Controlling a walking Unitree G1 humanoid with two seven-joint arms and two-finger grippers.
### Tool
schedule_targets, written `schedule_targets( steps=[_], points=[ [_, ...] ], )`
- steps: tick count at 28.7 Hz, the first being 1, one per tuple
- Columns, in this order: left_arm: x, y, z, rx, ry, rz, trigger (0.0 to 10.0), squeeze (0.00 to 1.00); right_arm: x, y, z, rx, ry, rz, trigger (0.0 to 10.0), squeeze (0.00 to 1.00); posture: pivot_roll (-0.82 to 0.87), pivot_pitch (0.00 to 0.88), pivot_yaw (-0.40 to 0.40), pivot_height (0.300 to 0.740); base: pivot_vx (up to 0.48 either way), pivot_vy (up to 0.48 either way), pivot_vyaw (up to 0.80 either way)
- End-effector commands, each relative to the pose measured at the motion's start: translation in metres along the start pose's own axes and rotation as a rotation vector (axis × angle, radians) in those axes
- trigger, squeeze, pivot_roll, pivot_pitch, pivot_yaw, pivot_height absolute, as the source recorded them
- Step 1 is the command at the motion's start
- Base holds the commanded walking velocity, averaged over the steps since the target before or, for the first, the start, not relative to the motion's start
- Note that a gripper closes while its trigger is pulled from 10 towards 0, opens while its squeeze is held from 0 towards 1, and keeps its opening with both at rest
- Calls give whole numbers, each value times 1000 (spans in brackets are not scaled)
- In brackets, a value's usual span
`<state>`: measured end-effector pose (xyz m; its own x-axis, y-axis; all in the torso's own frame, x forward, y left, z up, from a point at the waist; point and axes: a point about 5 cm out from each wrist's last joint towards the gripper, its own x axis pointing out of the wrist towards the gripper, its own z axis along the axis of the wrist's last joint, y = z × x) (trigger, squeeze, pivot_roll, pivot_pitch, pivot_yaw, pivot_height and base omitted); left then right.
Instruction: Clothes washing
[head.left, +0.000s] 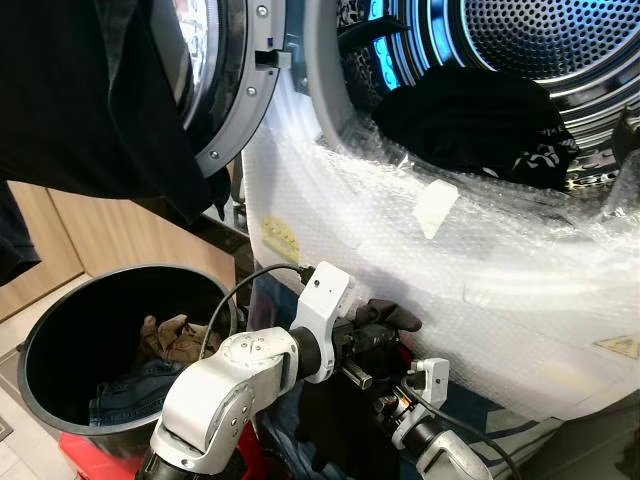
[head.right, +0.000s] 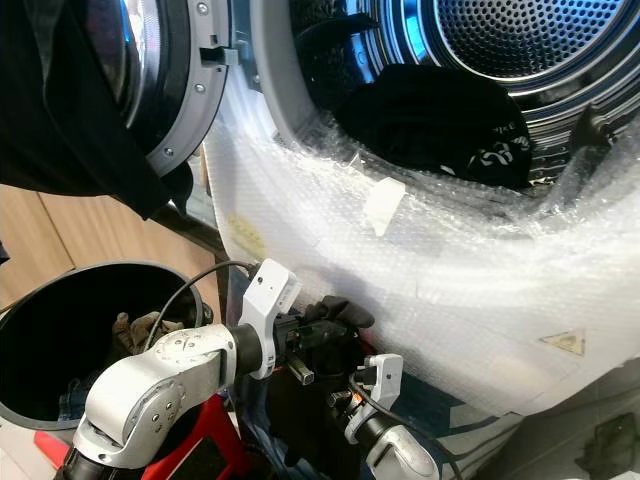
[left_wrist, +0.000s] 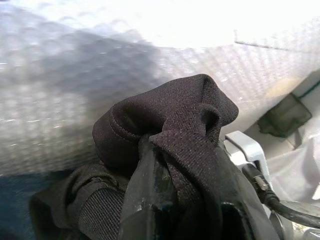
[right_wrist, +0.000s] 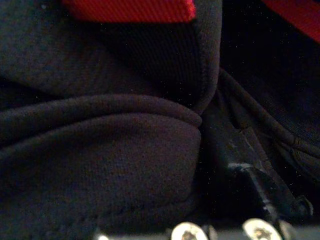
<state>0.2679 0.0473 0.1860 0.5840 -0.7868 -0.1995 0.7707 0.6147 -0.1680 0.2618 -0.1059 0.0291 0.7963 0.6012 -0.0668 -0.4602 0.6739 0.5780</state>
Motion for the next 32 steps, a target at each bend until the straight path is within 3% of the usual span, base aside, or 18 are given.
schedule_targets(
  steps=[1,7,8,11,12,14,16,17,18,32],
  points=[
    [-1,-2,6,27,-26,6,0,0,5,5,8,-4,-34,29,0,0,224,0,-115,740,0,0,0],
    [0,3,11,58,-41,42,0,0,9,6,14,2,-49,41,0,0,233,0,-117,740,0,0,0],
    [0,4,12,58,-44,51,1333,0,9,6,15,1,-51,41,0,0,233,0,-119,740,0,0,0],
    [0,4,10,59,-38,57,1137,0,8,5,14,-3,-39,44,0,0,233,0,-122,740,0,0,0],
    [0,4,8,62,-30,57,2549,0,7,5,11,-12,-22,50,0,0,234,0,-124,740,0,0,0],
    [0,5,8,68,-26,67,10000,0,7,5,11,-8,-23,50,0,0,233,0,-126,740,0,0,0],
    [0,6,8,65,-29,76,10000,0,6,5,12,-3,-30,49,0,0,229,0,-128,740,0,0,0],
    [1,6,8,61,-34,73,10000,933,6,5,12,0,-32,47,0,0,230,0,-130,740,0,0,0],
    [1,6,8,46,-45,75,10000,1000,5,4,12,3,-32,44,0,0,230,0,-130,740,0,0,0],
    [-15,17,3,37,13,138,10000,1000,2,0,13,1,-27,36,0,0,247,16,-133,740,0,0,0]
  ],
)
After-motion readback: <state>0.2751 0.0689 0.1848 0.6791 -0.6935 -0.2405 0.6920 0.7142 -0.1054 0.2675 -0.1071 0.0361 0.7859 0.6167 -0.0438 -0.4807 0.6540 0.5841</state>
